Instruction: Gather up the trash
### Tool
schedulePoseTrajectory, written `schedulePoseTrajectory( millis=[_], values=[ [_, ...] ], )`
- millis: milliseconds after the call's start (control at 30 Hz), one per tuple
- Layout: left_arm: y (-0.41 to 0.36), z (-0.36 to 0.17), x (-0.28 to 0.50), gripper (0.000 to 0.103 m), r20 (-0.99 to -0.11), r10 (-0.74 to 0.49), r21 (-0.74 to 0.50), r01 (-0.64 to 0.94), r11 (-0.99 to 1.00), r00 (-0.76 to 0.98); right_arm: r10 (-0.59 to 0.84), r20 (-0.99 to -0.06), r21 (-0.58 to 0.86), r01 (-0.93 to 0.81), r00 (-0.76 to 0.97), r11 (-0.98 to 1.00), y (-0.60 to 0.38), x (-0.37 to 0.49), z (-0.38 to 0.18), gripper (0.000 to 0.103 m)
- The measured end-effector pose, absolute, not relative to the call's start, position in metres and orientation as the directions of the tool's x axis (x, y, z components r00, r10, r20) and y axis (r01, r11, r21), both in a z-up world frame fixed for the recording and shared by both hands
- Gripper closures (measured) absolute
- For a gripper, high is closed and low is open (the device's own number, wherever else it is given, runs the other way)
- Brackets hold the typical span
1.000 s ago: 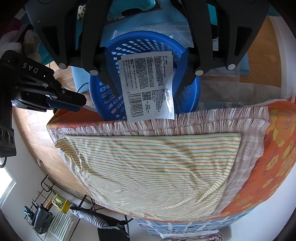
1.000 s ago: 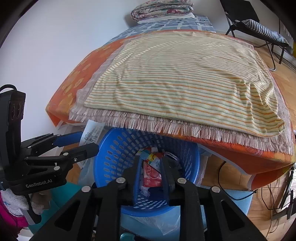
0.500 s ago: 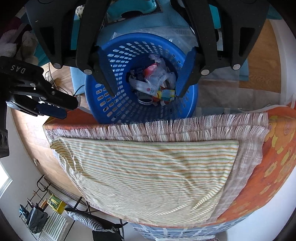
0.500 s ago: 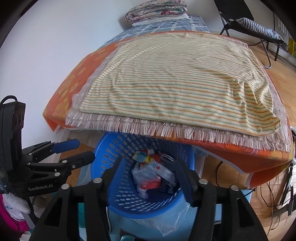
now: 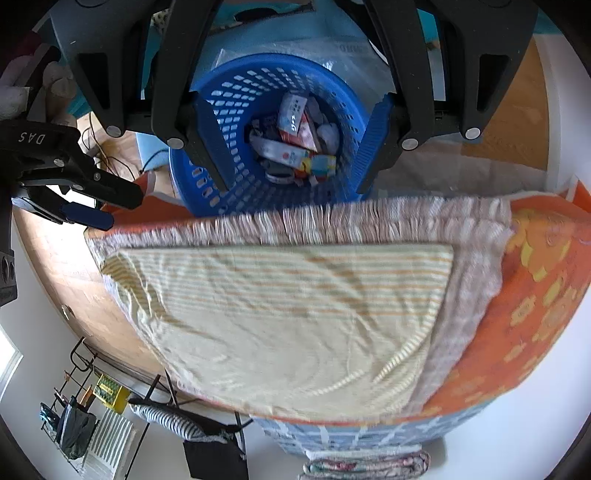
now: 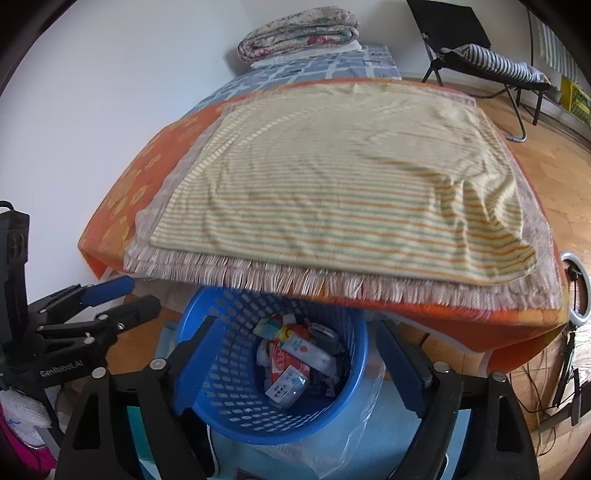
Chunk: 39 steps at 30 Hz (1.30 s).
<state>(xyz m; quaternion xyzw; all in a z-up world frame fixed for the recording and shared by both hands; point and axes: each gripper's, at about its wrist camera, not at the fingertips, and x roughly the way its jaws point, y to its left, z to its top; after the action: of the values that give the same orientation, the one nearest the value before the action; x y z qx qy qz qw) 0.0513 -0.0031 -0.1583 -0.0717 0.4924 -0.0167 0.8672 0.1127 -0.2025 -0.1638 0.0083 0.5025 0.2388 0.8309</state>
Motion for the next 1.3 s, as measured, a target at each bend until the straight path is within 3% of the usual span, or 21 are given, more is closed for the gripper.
schedulePoseTrajectory(
  millis=[133, 500, 833, 967, 1300],
  values=[
    [-0.001, -0.142, 0.055, 0.026, -0.824, -0.082, -0.126, -0.041, 0.991, 0.56, 0.412, -0.818, 0.251, -0.394, 0.402, 0.884, -0.204, 0.117, -0.155, 0.011],
    [0.004, -0.097, 0.074, 0.026, -0.751, -0.058, -0.107, -0.034, 0.994, 0.658, 0.424, -0.768, 0.216, -0.43, 0.479, 0.877, -0.199, 0.138, -0.124, 0.007],
    [0.001, -0.059, 0.115, 0.025, -0.694, -0.045, -0.084, -0.02, 0.996, 0.719, 0.445, -0.666, 0.214, -0.419, 0.598, 0.882, -0.2, 0.176, -0.08, 0.002],
    [0.001, -0.046, 0.13, 0.008, -0.657, -0.04, -0.082, -0.019, 0.996, 0.753, 0.43, -0.62, 0.188, -0.408, 0.656, 0.893, -0.2, 0.19, -0.067, 0.0],
    [0.007, -0.061, 0.154, 0.003, -0.656, -0.012, -0.075, -0.049, 0.996, 0.755, 0.418, -0.585, 0.206, -0.371, 0.695, 0.906, -0.208, 0.214, -0.078, 0.0]
  ],
)
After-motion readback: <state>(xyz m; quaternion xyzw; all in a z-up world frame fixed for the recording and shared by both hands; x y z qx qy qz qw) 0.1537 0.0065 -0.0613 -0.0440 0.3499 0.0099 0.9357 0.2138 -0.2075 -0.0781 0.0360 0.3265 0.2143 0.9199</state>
